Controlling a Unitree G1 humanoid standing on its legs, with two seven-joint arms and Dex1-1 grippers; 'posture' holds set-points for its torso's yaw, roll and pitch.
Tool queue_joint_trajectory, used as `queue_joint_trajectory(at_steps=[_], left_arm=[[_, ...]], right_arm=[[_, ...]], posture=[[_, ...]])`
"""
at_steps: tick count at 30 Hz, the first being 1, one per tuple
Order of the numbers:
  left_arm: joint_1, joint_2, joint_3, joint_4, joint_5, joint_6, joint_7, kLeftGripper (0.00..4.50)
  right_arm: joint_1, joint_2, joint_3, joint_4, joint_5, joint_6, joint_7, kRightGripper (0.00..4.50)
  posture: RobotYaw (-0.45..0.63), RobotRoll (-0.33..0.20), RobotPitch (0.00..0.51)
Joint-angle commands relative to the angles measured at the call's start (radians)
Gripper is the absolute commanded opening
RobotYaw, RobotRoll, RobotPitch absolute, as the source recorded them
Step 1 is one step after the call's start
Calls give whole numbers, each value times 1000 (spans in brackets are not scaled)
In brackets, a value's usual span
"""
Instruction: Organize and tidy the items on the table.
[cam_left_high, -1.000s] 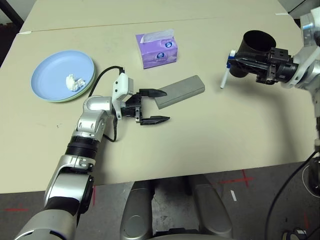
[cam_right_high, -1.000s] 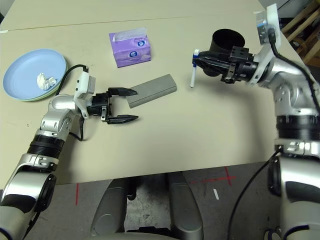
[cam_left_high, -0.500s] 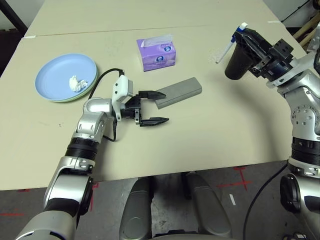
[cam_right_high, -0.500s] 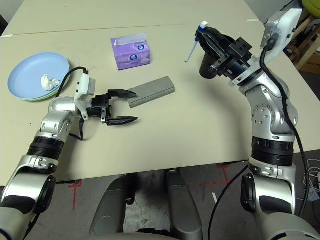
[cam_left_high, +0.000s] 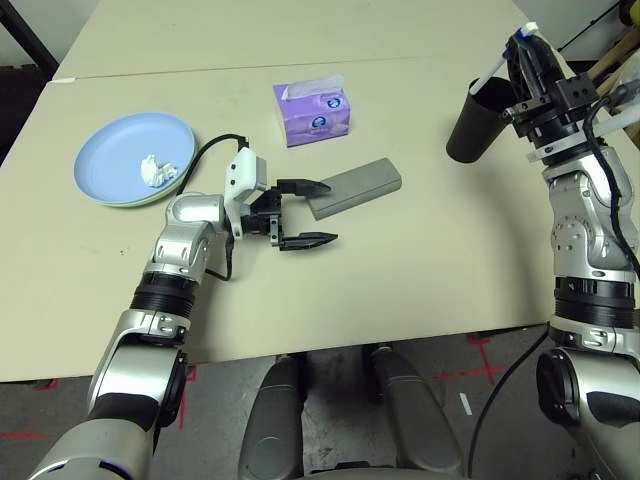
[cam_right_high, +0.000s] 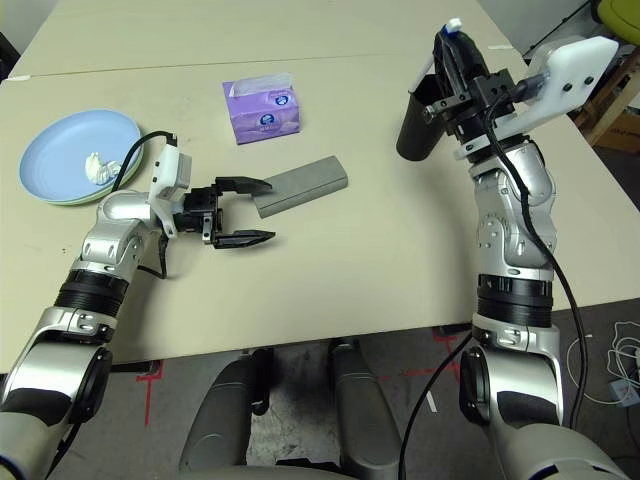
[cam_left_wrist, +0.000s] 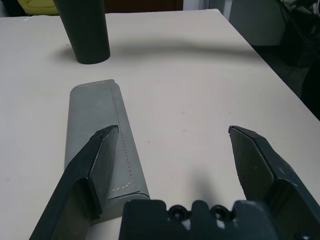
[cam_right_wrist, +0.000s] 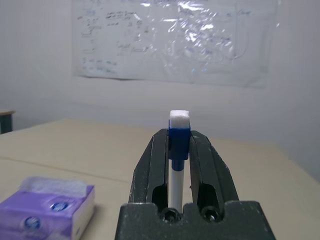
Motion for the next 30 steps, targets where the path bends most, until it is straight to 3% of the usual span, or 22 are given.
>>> queue_joint_trajectory(at_steps=[1, 13, 25, 30], left_arm=[[16, 4, -7, -7, 8, -11, -10, 4500], [15, 8, -4, -5, 7, -12, -9, 4500], [24, 13, 0, -12, 6, -11, -3, 4500], [30, 14, 0, -19, 5, -7, 3, 4500]], right_arm=[[-9, -23, -19, 17, -8, -29, -13, 419], [70, -37, -3, -5, -67, -7, -118, 419], [58, -44, 24, 36, -97, 16, -128, 419], [65, -39, 30, 30, -101, 37, -128, 2158]], posture=[[4, 0, 185], [-2, 0, 184], [10, 0, 186], [12, 0, 187]])
